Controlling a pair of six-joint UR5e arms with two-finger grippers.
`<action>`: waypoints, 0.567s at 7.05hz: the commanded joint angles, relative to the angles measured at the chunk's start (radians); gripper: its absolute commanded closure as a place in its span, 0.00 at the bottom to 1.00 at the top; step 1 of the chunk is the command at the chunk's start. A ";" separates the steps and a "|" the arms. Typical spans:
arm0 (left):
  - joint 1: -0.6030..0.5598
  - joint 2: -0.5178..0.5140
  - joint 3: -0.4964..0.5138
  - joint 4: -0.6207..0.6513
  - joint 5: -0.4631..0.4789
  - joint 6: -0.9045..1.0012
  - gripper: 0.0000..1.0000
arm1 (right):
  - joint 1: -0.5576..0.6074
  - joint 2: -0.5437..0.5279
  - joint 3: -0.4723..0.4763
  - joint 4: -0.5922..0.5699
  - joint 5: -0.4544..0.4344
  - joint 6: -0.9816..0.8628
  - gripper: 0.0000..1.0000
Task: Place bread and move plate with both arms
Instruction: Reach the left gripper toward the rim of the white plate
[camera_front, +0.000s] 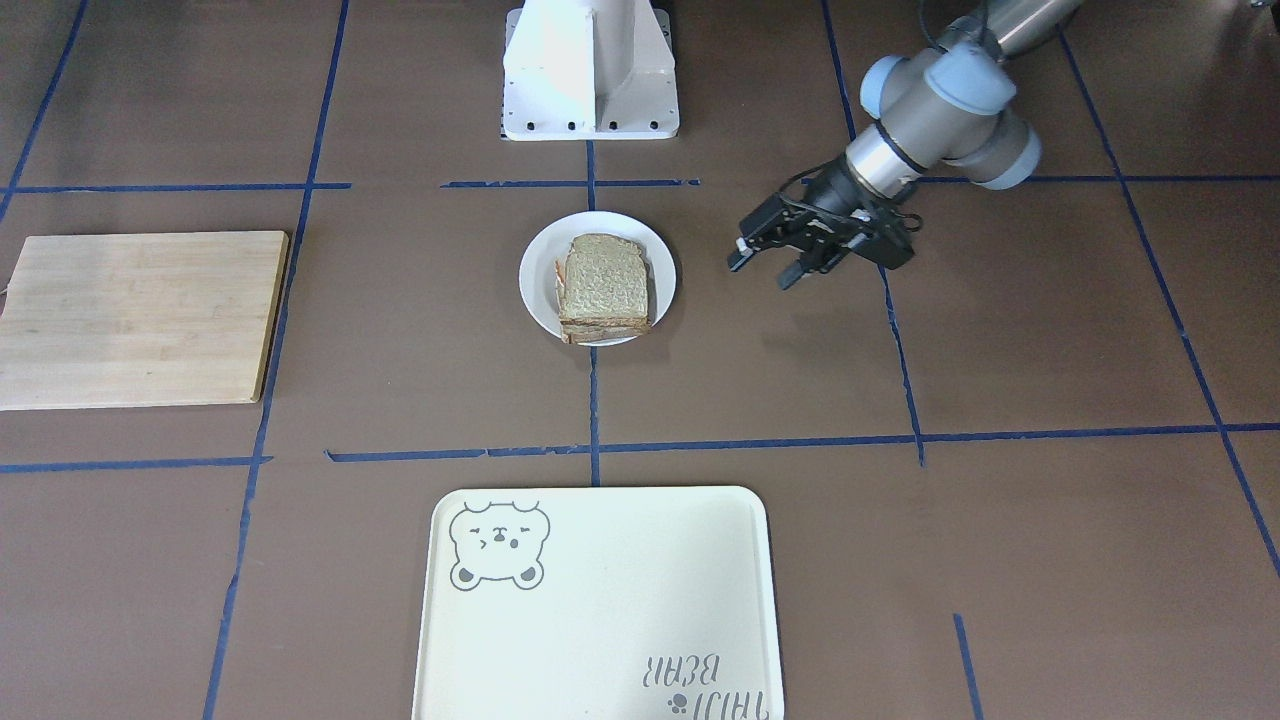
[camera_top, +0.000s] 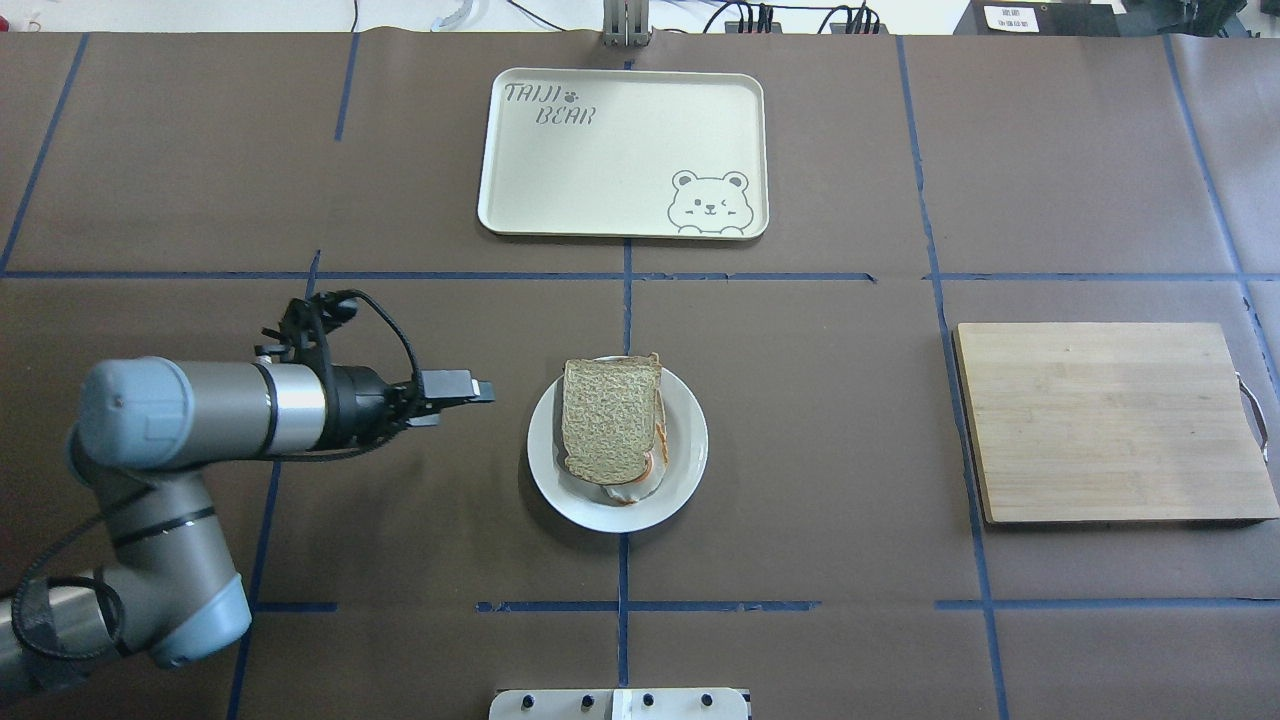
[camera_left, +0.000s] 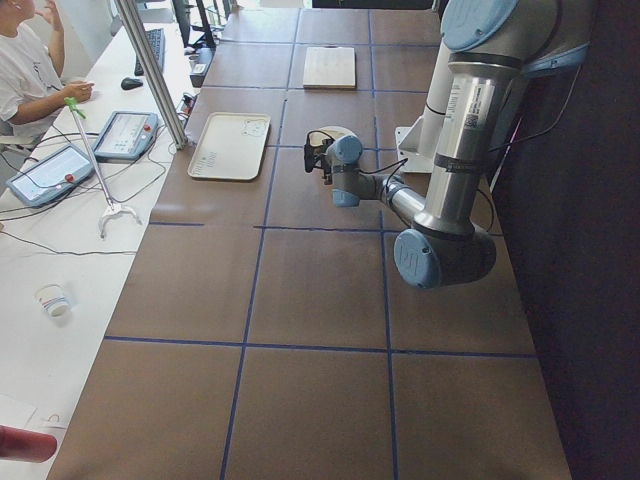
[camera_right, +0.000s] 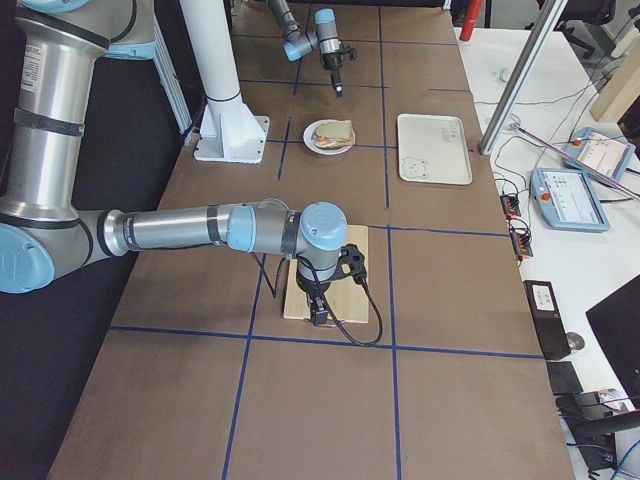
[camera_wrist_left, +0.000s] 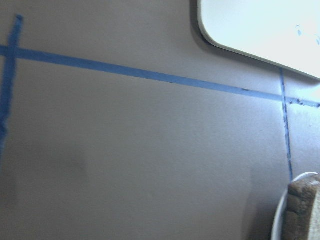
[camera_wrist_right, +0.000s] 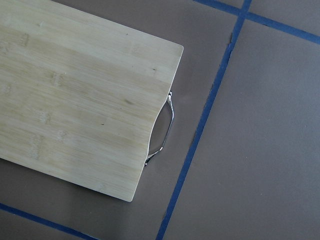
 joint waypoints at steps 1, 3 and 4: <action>0.108 -0.056 0.046 -0.075 0.144 -0.068 0.11 | 0.000 0.000 0.000 0.000 0.000 0.000 0.00; 0.110 -0.074 0.096 -0.103 0.144 -0.106 0.41 | 0.000 0.000 0.001 0.000 0.004 0.000 0.00; 0.110 -0.077 0.106 -0.103 0.145 -0.106 0.42 | 0.000 0.000 0.001 0.000 0.007 0.002 0.00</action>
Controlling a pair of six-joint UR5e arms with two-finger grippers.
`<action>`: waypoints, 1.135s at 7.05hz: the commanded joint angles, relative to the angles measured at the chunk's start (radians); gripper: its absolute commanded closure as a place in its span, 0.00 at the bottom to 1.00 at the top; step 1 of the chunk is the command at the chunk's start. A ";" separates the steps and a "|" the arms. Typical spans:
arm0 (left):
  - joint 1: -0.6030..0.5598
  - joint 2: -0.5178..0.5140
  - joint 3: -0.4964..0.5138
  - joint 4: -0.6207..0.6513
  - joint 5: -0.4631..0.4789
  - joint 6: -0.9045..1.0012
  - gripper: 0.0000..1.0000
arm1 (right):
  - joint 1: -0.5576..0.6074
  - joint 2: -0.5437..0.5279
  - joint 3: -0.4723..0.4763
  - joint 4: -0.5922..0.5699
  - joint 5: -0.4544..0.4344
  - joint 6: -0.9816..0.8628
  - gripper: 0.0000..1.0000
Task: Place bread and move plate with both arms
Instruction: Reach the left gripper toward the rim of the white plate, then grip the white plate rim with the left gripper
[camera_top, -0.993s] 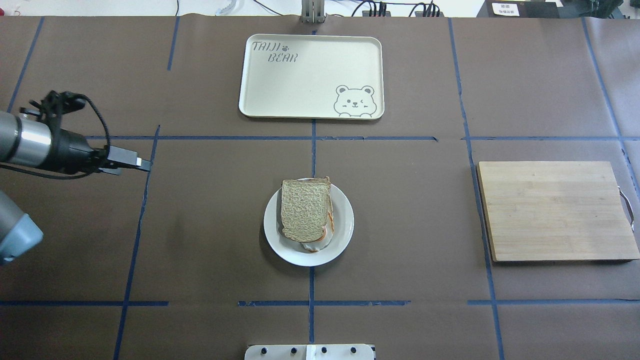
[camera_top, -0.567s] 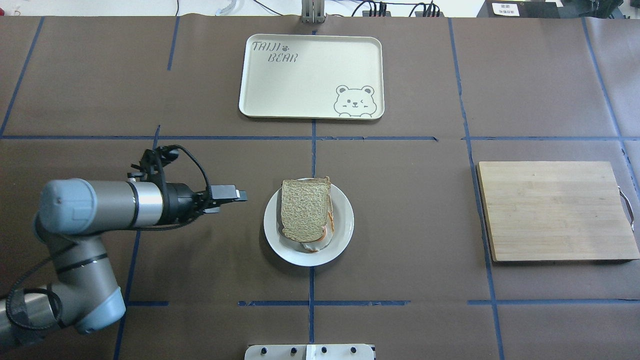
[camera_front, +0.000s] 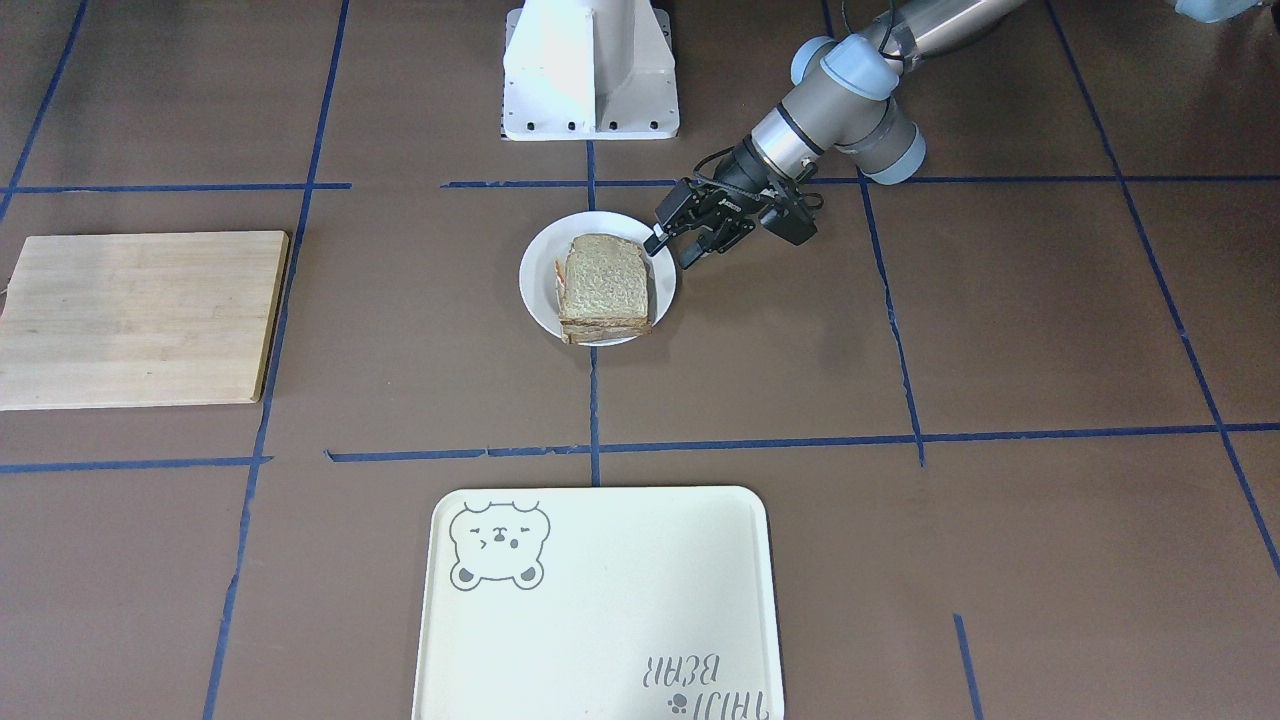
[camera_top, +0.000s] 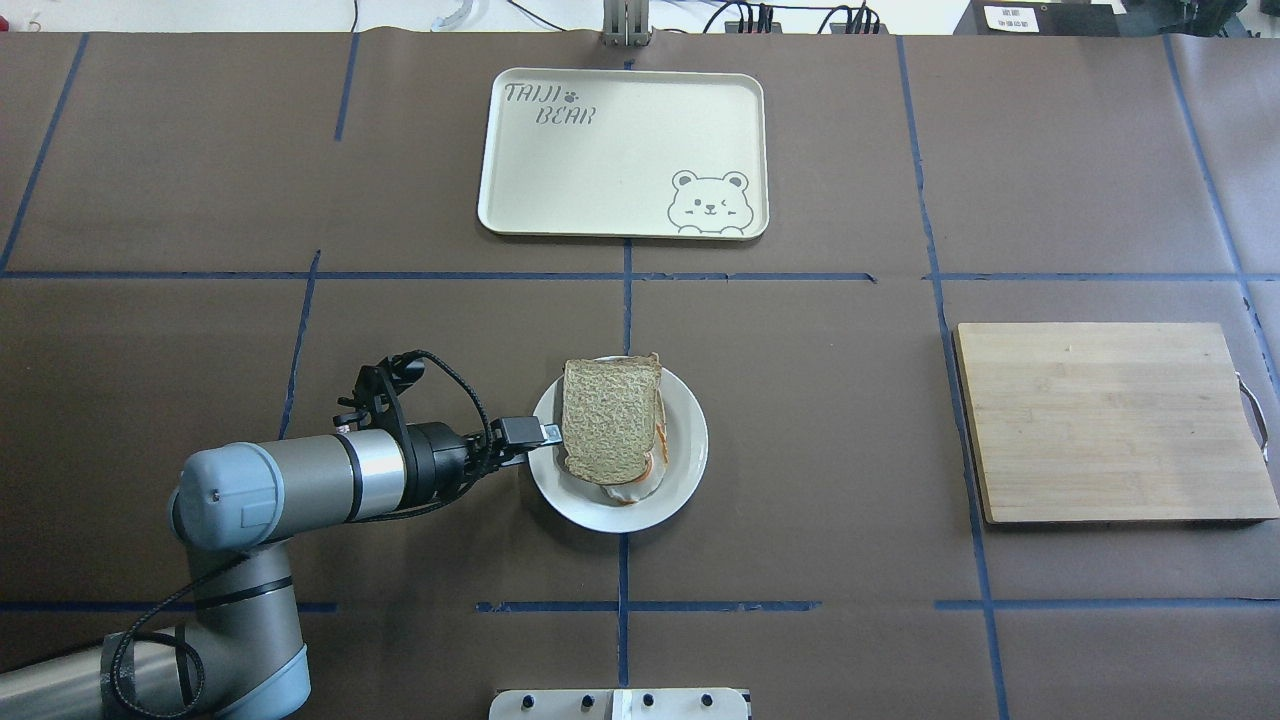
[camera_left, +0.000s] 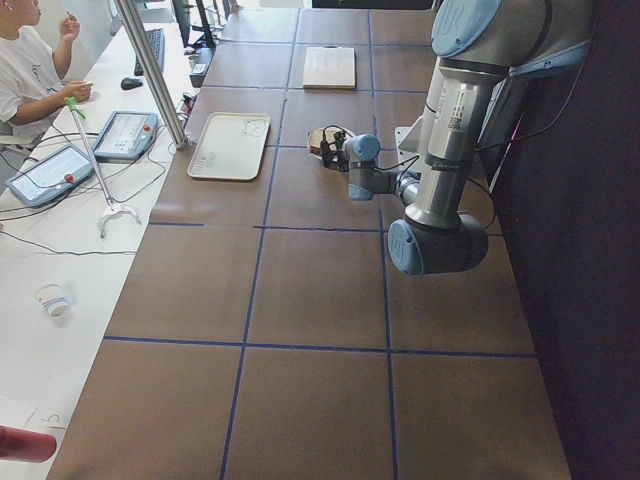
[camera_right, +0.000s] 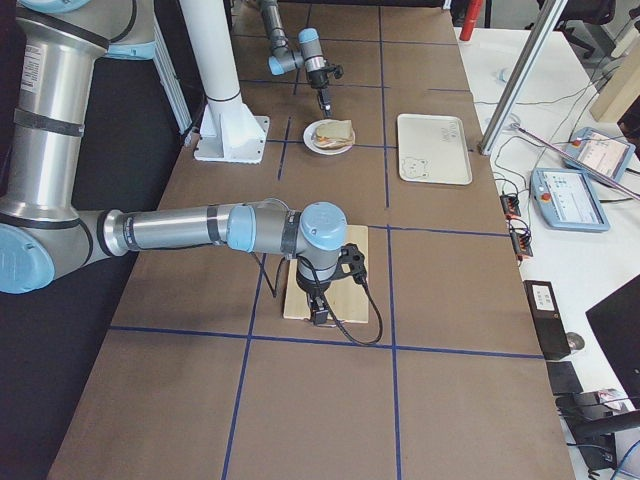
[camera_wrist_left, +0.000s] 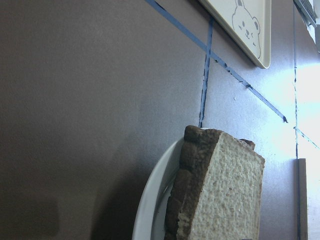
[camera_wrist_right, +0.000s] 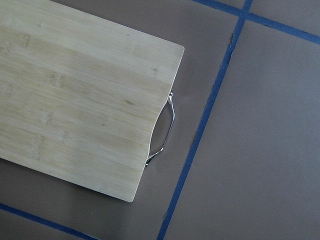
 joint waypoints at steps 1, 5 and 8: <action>0.002 -0.010 0.027 -0.007 0.003 -0.008 0.43 | 0.000 0.000 0.000 0.000 0.003 0.003 0.00; 0.003 -0.052 0.116 -0.075 0.003 -0.008 0.66 | 0.000 0.000 0.002 0.000 0.003 0.003 0.00; 0.002 -0.053 0.115 -0.081 0.002 -0.009 0.93 | 0.000 0.000 0.000 0.000 0.003 0.003 0.00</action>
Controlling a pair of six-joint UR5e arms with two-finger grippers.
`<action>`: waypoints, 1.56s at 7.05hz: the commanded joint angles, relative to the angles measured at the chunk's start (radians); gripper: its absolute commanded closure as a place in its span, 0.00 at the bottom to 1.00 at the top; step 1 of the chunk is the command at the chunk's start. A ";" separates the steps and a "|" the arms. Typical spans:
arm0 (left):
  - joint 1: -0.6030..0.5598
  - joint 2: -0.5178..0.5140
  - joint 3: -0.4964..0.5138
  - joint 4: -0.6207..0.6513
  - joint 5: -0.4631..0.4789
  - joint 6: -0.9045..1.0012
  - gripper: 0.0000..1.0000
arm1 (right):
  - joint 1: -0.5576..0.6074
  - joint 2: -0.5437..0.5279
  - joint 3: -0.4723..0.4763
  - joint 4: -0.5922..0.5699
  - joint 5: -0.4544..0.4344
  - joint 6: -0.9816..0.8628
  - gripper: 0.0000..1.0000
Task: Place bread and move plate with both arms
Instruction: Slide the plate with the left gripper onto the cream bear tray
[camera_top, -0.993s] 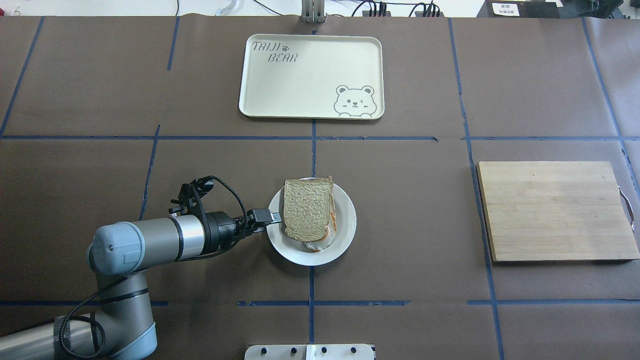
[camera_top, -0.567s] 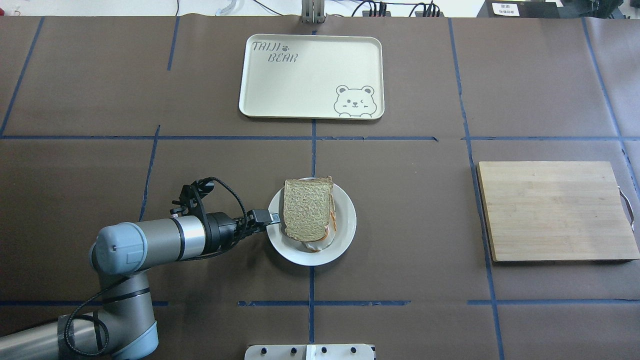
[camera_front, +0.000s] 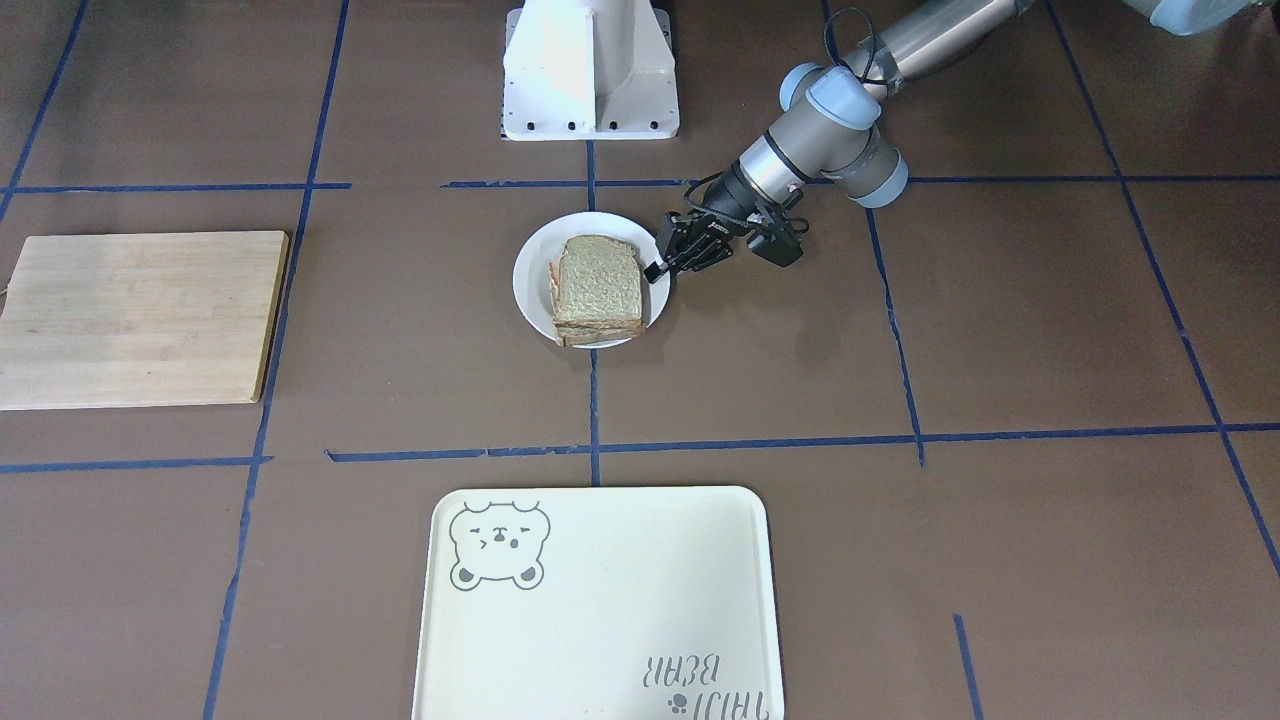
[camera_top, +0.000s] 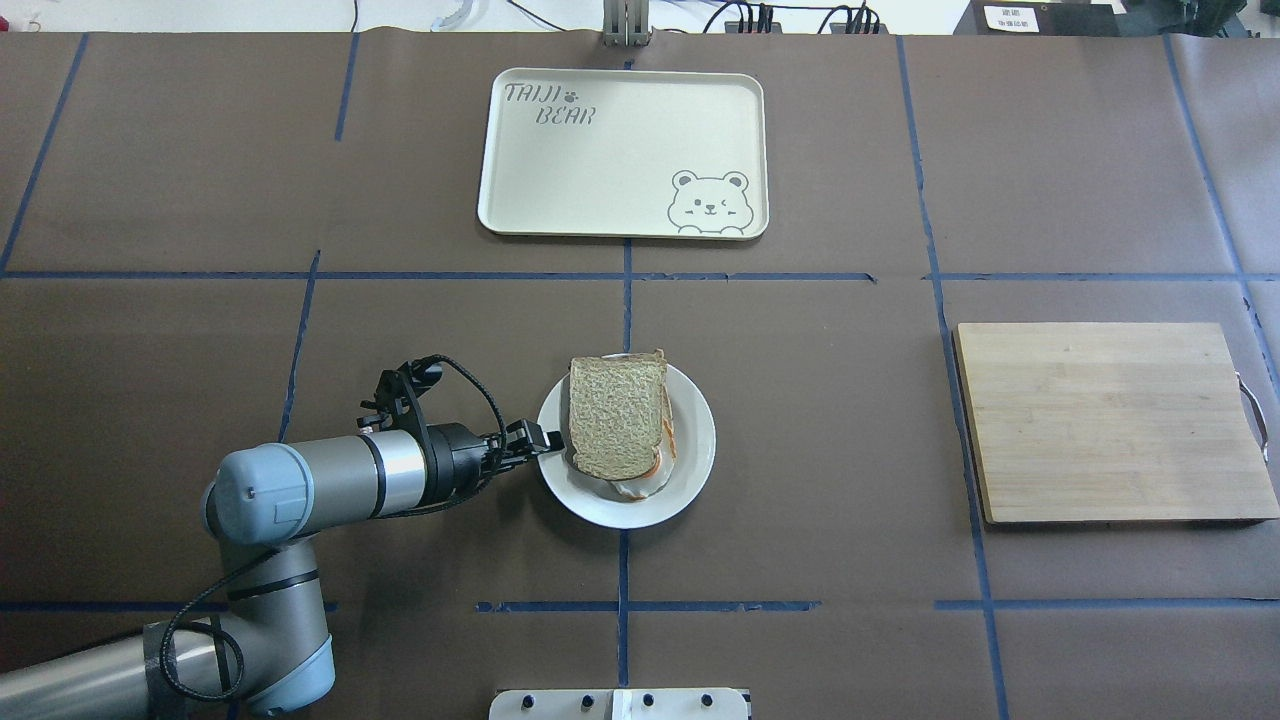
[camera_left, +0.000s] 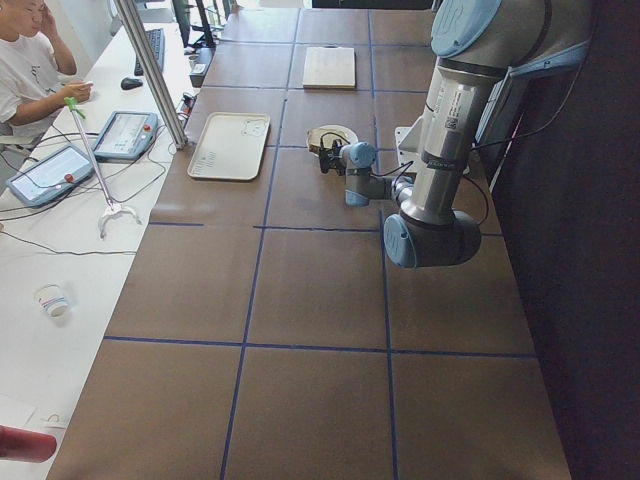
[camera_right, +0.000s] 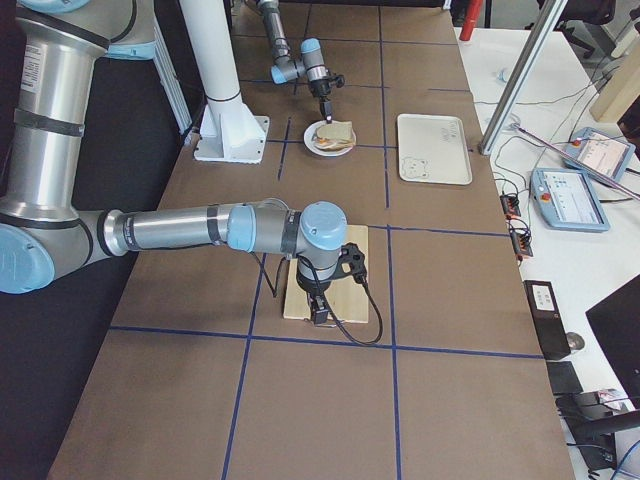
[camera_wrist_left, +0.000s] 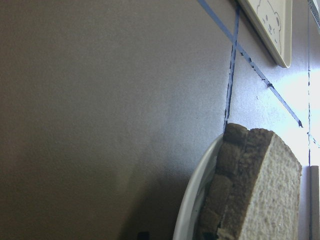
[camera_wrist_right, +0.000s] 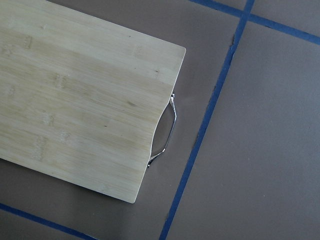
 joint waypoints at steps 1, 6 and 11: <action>-0.001 0.000 -0.003 -0.039 0.000 -0.002 0.97 | 0.000 0.001 0.000 0.000 0.000 0.000 0.00; -0.129 -0.100 0.073 -0.207 0.082 -0.247 0.99 | 0.000 0.003 0.003 0.000 0.000 0.000 0.00; -0.333 -0.554 0.770 -0.207 0.081 -0.335 0.99 | 0.000 0.004 0.003 0.000 0.000 0.000 0.00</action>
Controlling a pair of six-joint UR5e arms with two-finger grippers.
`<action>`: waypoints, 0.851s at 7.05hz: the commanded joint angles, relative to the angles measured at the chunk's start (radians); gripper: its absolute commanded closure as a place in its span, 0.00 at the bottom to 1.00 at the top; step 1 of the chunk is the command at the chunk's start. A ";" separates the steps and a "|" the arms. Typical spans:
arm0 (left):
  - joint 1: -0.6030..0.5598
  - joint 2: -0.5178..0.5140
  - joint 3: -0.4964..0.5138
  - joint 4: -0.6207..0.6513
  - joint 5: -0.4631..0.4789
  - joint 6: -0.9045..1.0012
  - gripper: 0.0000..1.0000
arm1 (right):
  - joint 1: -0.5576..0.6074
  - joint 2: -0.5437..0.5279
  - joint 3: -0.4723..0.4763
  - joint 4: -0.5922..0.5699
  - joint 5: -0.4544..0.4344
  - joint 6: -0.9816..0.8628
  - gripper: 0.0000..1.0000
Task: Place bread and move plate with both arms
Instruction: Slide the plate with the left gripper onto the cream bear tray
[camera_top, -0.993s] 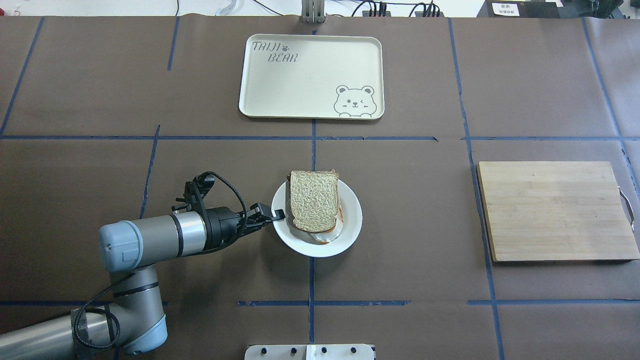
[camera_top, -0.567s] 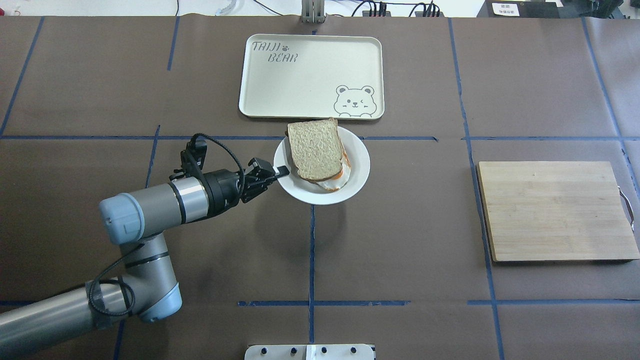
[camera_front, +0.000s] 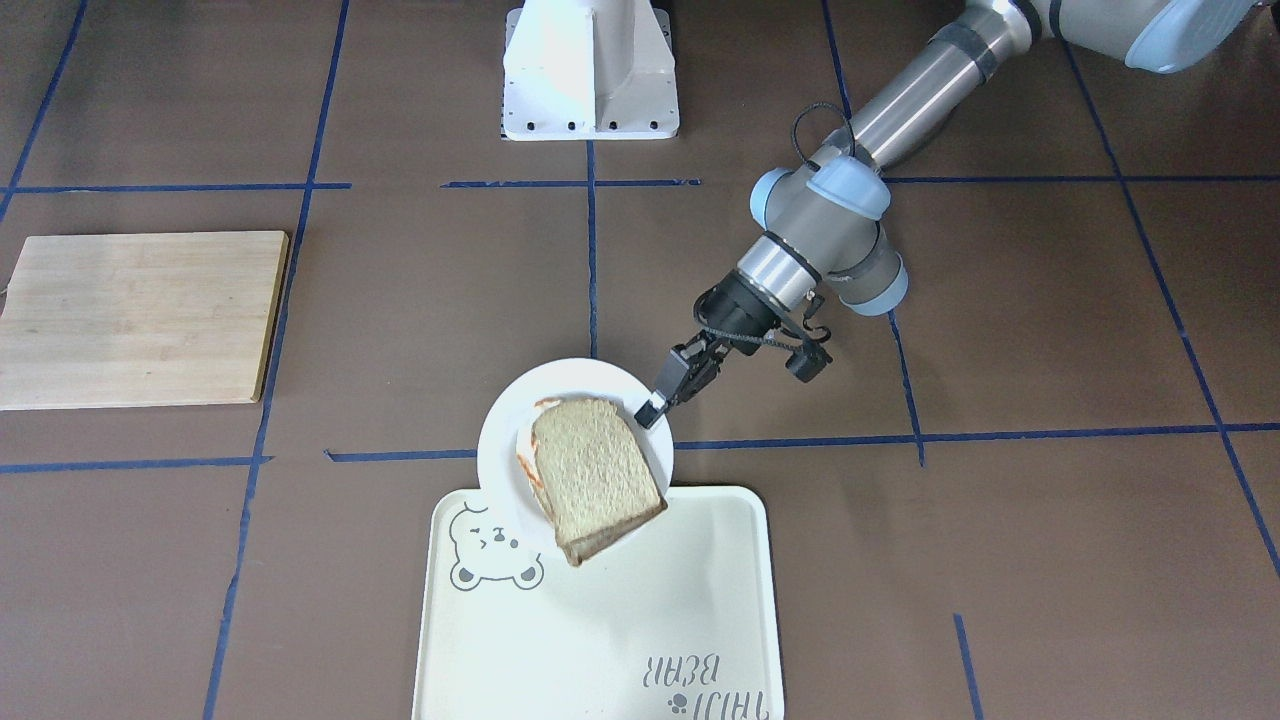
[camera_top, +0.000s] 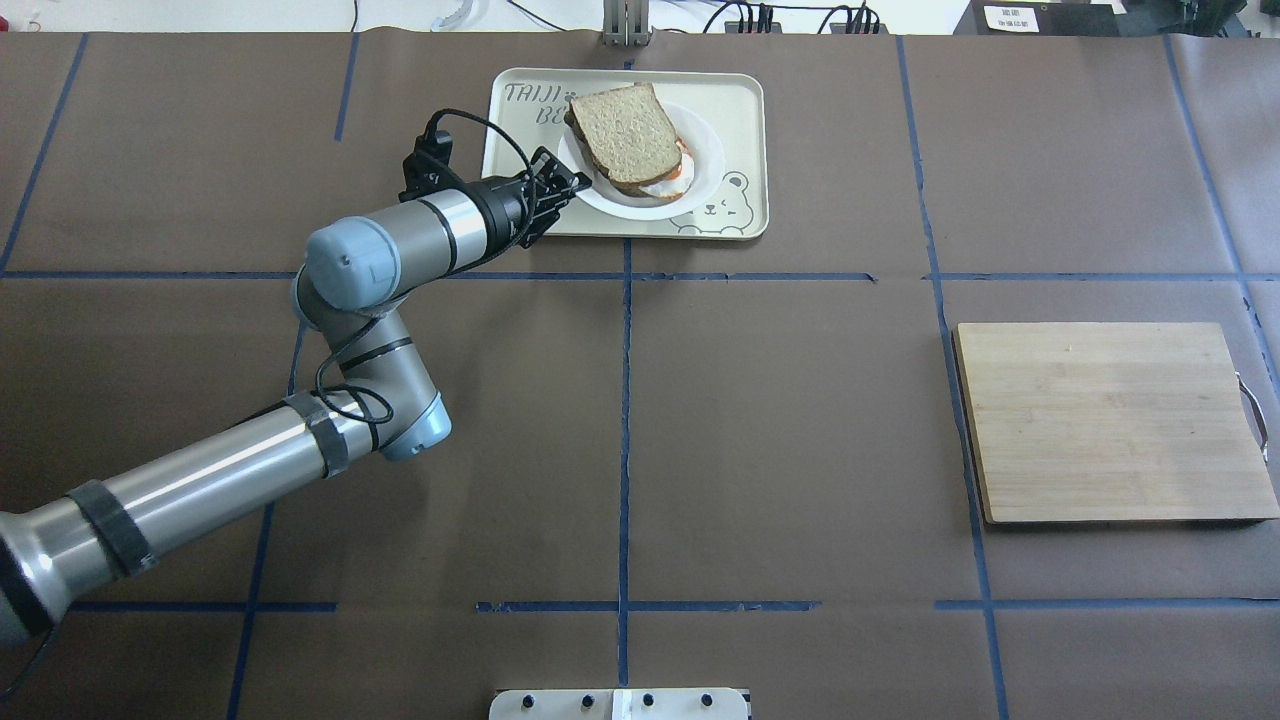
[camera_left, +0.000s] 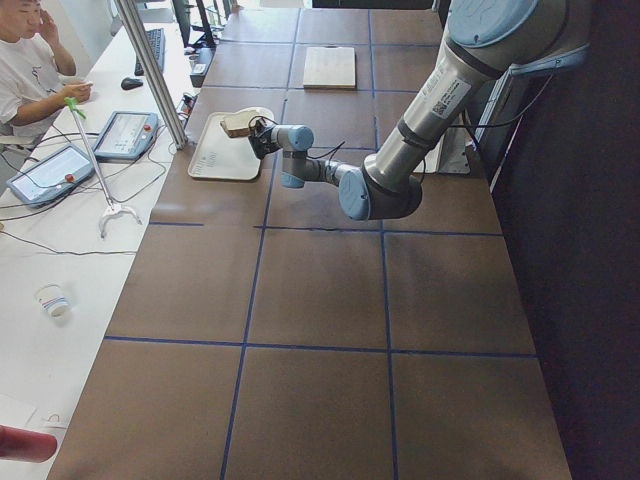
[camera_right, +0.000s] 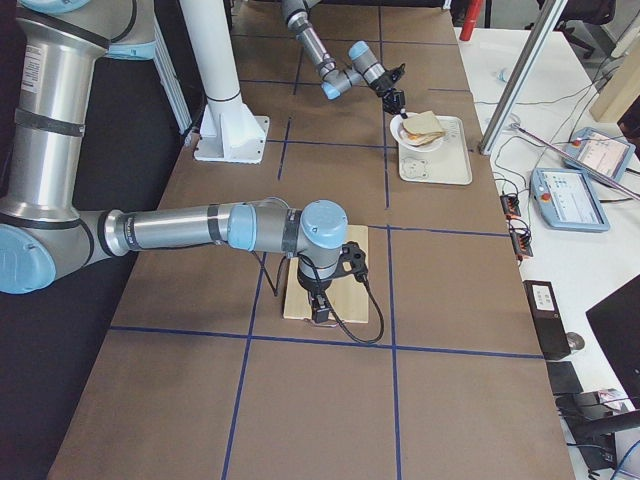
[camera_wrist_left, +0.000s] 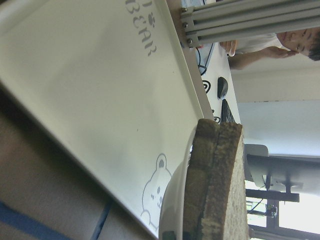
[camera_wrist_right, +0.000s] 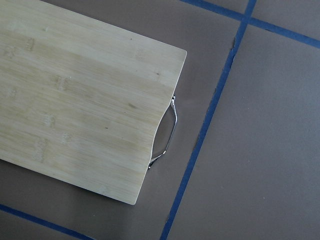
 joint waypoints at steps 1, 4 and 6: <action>-0.029 -0.105 0.191 0.001 0.000 -0.013 0.97 | 0.000 0.000 -0.003 0.000 0.000 0.000 0.00; -0.027 -0.105 0.199 0.004 -0.009 -0.006 0.06 | 0.000 0.000 0.000 0.000 0.000 0.000 0.00; -0.037 -0.103 0.187 0.009 -0.055 0.078 0.00 | 0.000 0.000 0.003 0.000 0.002 0.003 0.00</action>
